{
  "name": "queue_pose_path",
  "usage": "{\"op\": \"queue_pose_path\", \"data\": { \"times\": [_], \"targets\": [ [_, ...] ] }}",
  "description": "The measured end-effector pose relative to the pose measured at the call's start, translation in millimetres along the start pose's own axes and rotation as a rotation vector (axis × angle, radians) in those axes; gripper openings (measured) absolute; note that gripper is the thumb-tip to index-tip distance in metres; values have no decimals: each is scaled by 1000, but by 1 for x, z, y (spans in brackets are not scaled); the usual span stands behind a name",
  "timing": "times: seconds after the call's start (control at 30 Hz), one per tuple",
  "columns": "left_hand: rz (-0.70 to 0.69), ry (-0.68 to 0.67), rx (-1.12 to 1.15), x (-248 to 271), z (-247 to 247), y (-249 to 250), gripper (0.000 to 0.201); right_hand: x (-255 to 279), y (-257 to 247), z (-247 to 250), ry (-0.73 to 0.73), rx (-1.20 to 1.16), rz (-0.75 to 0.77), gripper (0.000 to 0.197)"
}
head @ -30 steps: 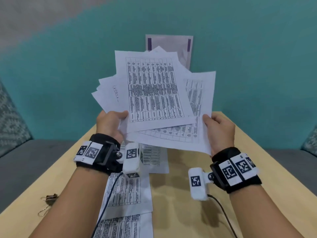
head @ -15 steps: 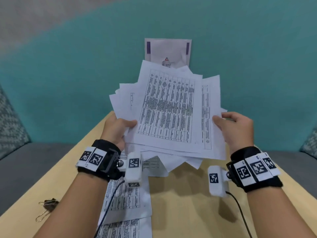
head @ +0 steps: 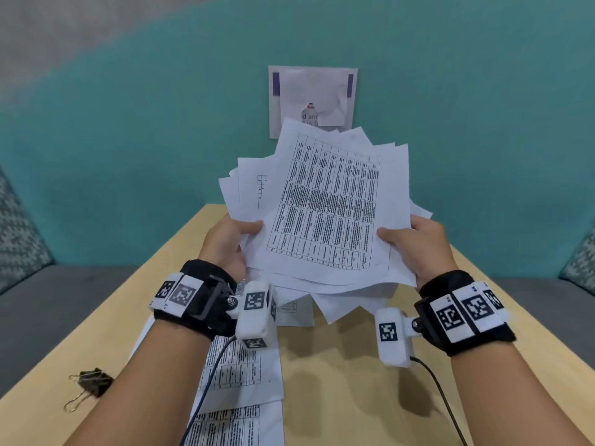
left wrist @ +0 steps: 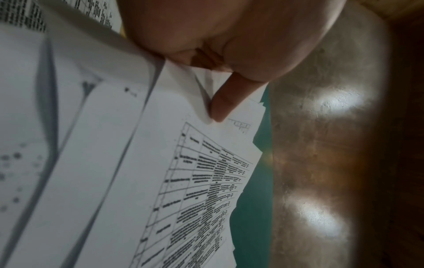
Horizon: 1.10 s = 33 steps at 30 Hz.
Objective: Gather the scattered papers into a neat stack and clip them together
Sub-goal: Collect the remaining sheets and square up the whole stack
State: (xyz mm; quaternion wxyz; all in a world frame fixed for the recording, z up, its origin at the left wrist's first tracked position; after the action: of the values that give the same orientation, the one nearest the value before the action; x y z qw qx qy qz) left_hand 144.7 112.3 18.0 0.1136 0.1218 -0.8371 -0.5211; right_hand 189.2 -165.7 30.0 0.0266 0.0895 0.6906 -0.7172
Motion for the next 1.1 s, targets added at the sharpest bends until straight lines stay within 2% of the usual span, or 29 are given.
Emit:
{"op": "queue_pose_path", "data": {
  "times": [0.2, 0.3, 0.4, 0.53, 0.7, 0.8, 0.87, 0.93, 0.97, 1.1],
  "targets": [
    [116, 7, 121, 8, -2, -2, 37, -1, 6, -7, -3, -25, 11, 25],
    [171, 23, 185, 12, 1, -4, 35, -1, 9, -6, 21, -78, -17, 32],
    [203, 76, 251, 14, 6, -8, 38, -5, 18, 1, 100, -146, -68, 23],
    [186, 135, 301, 22, 5, -8, 29, -5, 29, 2, 146, -266, -185, 13],
    [211, 102, 348, 27, -5, -10, 23, 0, 35, -21, -47, -536, -369, 38],
    [202, 109, 360, 23, -6, -17, 30, 4, 41, -34, -122, -754, -504, 48],
    [206, 121, 379, 23, -7, -21, 40, 9, 41, -43, -150, -863, -545, 36],
    [221, 89, 420, 25, -13, -24, 37, 14, 39, -49, -162, -863, -536, 10],
    [221, 65, 437, 27, -18, -24, 34, 17, 38, -51, -171, -849, -529, 6],
    [218, -3, 444, 27, -21, -23, 48, 17, 36, -50, -208, -797, -523, 12]
  ]
}}
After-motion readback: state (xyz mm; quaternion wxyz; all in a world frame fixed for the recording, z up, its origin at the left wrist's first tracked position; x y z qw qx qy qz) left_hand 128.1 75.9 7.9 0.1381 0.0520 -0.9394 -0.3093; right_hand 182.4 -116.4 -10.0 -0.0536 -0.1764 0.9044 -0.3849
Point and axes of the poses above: each hand's wrist, its own x-axis away from the middle knuckle, its own z-axis out of the back of the hand, y = z × x, the point moved 3 cm from there along -x, towards the middle knuckle
